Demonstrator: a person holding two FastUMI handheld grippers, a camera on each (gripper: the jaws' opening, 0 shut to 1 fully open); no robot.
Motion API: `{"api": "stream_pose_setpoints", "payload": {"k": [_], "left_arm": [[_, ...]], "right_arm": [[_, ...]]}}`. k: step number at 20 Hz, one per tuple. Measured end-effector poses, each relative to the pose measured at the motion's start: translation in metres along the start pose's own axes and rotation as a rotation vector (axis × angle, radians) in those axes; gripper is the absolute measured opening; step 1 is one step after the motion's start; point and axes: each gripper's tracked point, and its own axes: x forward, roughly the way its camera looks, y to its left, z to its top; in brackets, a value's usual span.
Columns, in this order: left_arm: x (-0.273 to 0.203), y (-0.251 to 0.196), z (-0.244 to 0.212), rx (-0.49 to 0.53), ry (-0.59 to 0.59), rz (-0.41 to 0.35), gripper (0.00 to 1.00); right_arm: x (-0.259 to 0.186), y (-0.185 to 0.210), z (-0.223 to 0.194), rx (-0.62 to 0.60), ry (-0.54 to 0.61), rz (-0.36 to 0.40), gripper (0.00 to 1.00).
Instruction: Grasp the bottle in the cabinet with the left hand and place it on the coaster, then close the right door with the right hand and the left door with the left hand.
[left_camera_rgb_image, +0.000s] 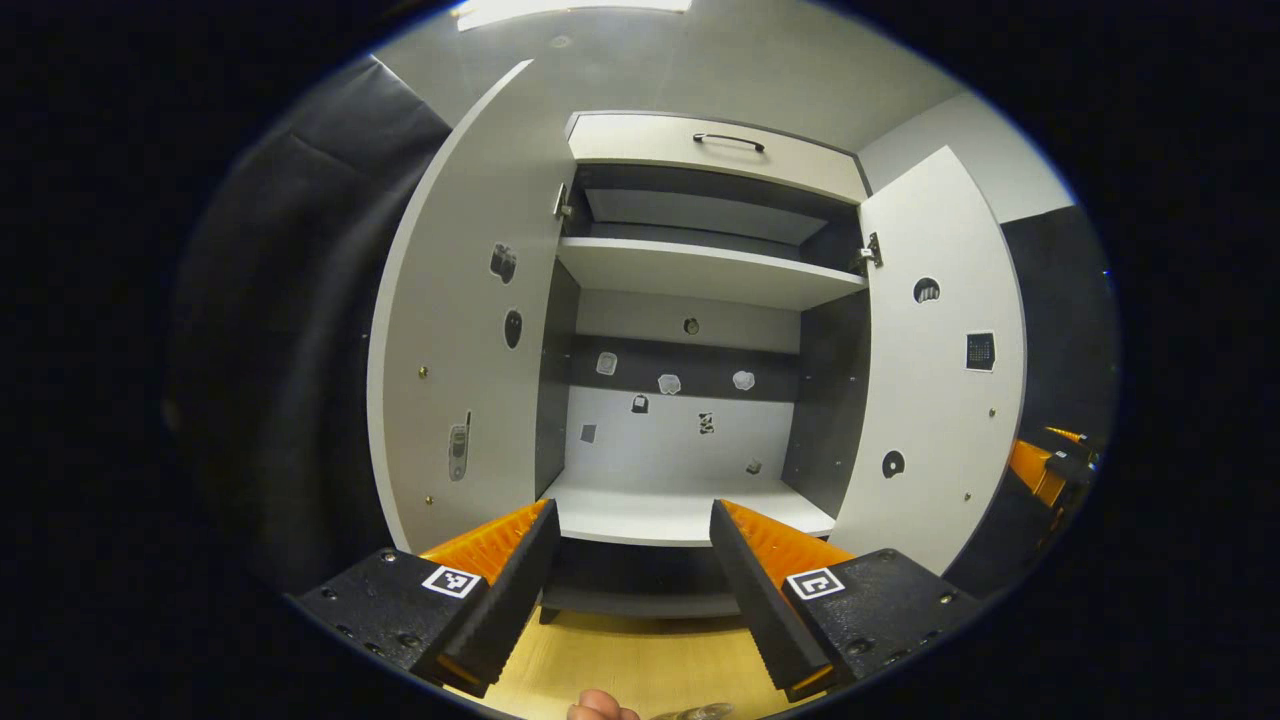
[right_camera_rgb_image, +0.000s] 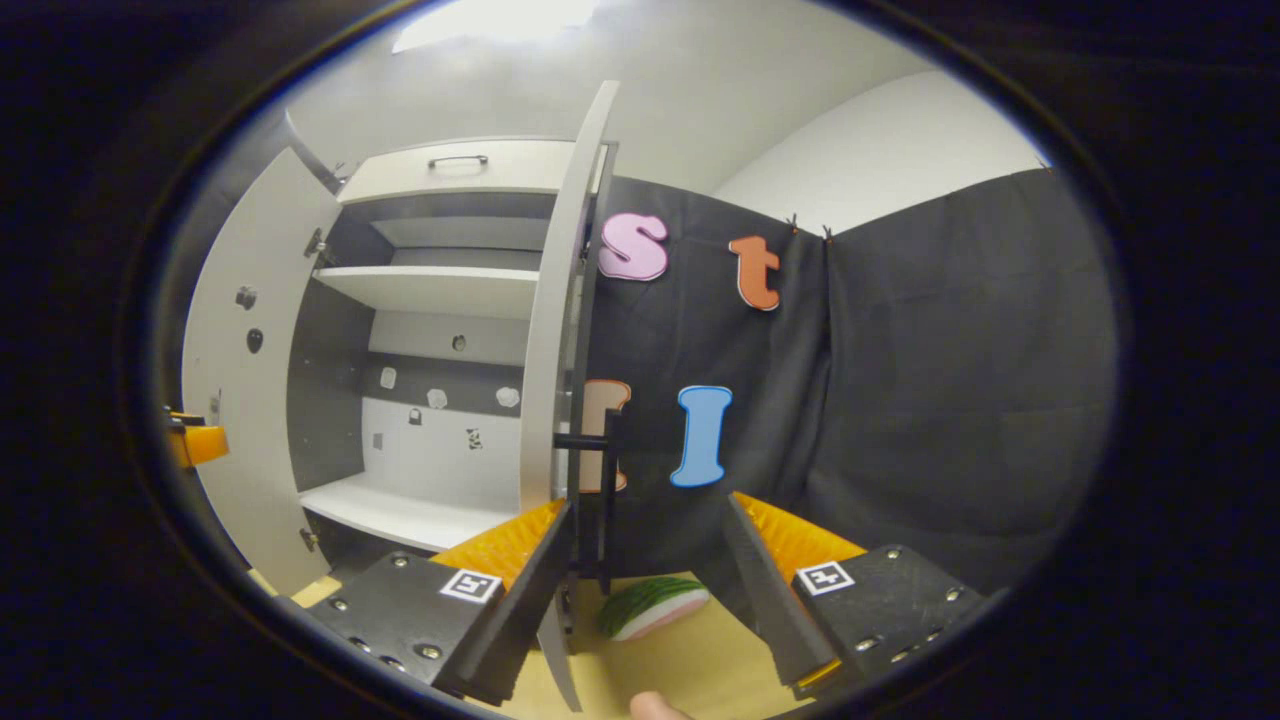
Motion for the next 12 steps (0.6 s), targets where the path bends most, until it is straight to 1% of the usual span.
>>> {"api": "stream_pose_setpoints", "payload": {"k": [1, 2, 3, 4, 5, 7, 8, 12], "left_arm": [[-0.001, 0.002, 0.001, 0.002, -0.002, 0.005, 0.95], [-0.002, 0.003, 0.004, 0.002, -0.006, 0.007, 0.91], [-0.003, 0.004, 0.005, 0.001, -0.01, 0.008, 0.91], [-0.004, 0.005, 0.006, 0.0, -0.011, 0.011, 0.95], [-0.005, 0.007, 0.007, 0.001, -0.013, 0.014, 0.91], [-0.007, 0.013, 0.007, 0.007, -0.016, 0.029, 0.91], [-0.009, 0.016, 0.007, 0.01, -0.016, 0.038, 0.95], [-0.017, 0.03, 0.007, 0.012, -0.019, 0.076, 0.95]], "right_arm": [[0.0, 0.002, 0.0, 0.006, 0.0, 0.008, 0.92], [0.0, 0.005, 0.0, 0.009, 0.002, 0.013, 0.92], [0.0, 0.007, 0.001, 0.009, 0.0, 0.017, 0.92], [0.0, 0.009, 0.0, 0.011, 0.001, 0.024, 0.92], [0.0, 0.012, 0.0, 0.015, 0.003, 0.035, 0.92], [-0.001, 0.023, 0.0, 0.025, 0.007, 0.071, 0.92], [-0.001, 0.03, 0.0, 0.031, 0.009, 0.091, 0.92], [-0.001, 0.06, 0.002, 0.032, 0.007, 0.162, 0.92]]}}
